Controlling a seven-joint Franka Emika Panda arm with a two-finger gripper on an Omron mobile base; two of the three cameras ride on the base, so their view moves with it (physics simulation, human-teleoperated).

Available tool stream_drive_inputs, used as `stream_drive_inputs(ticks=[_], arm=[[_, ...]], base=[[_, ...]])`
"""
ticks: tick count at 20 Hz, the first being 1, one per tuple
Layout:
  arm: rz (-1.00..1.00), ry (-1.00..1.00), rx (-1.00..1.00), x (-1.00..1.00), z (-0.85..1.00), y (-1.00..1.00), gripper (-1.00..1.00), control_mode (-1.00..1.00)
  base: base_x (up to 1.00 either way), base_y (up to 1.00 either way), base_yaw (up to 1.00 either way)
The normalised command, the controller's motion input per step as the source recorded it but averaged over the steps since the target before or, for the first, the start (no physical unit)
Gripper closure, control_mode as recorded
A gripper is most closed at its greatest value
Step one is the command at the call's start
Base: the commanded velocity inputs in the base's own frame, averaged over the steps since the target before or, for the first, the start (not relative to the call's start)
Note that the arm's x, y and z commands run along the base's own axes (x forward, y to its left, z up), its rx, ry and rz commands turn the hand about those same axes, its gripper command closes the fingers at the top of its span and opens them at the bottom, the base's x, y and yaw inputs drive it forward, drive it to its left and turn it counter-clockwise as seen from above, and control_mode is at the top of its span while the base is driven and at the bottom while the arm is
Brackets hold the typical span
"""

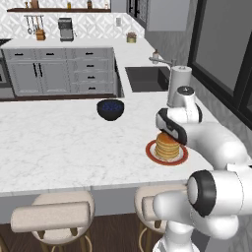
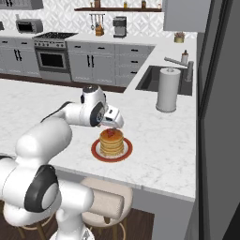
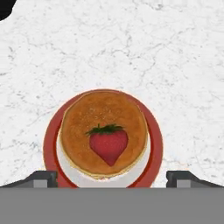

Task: Take the strawberry from the fridge and place it on top of the pancake, located on the dining counter.

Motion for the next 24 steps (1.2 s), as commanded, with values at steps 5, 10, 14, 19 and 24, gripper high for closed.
stream_drive_inputs(ticks=[5, 10, 14, 19, 24], arm=[[0.00, 0.06, -0.01, -0.91, 0.40, 0.54, -1.00, -1.00], [0.00, 0.09, 0.09, -1.00, 0.31, 0.38, -1.00, -1.00], [0.08, 0.00, -0.02, -0.76, 0.00, 0.73, -1.00, -1.00], [0.08, 0.01, -0.19, -0.27, -0.01, 0.96, -1.00, -1.00], [0.01, 0.12, -0.10, 0.23, -0.33, 0.66, -1.00, -1.00]], base=[[0.00, 0.00, 0.00], [0.00, 0.00, 0.00], [0.00, 0.00, 0.00], [0.00, 0.00, 0.00], [0.00, 0.00, 0.00]])
